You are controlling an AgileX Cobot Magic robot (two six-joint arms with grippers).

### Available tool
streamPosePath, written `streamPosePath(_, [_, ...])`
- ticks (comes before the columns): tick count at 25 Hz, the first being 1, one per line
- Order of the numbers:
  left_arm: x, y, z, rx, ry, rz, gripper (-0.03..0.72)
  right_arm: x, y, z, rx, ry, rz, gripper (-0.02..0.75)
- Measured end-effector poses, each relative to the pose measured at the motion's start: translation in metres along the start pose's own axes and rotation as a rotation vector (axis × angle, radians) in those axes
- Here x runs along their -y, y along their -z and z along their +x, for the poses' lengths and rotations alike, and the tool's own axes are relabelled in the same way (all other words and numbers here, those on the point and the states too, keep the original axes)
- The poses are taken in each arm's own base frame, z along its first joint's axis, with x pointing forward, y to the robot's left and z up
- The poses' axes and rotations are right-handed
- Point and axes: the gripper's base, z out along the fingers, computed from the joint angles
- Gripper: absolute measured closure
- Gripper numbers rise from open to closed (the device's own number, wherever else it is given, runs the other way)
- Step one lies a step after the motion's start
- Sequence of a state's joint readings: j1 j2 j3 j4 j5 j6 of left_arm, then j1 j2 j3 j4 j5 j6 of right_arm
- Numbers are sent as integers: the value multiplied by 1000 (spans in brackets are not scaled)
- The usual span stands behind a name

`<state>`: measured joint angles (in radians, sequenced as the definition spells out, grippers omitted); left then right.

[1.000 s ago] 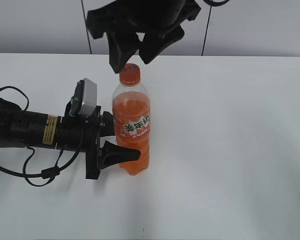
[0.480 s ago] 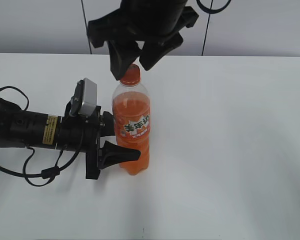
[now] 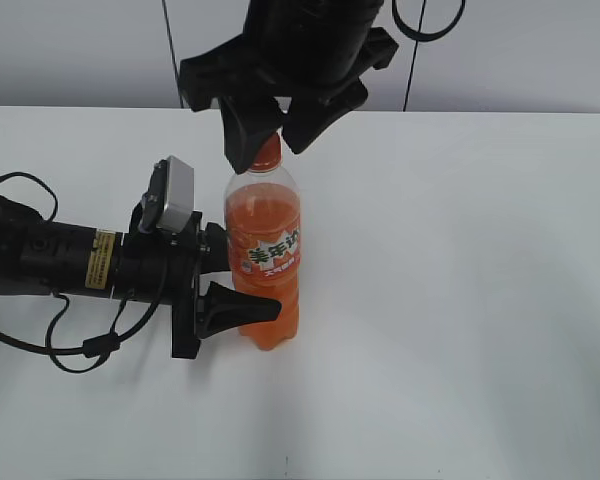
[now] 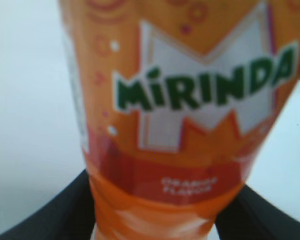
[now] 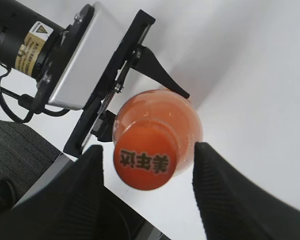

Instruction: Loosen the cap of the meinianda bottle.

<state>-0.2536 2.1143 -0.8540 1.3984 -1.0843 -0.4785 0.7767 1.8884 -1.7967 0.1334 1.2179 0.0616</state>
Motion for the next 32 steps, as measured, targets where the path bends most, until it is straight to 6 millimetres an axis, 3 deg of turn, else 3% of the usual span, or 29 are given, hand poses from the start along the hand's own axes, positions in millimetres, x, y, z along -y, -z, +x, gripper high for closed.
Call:
streamPosePath(24, [0, 0, 0, -1, 0, 0, 270, -1, 1, -1, 3, -1, -5, 311])
streamPosePath(32, [0, 0, 0, -1, 0, 0, 270, -6, 34, -18, 132, 17, -12, 311])
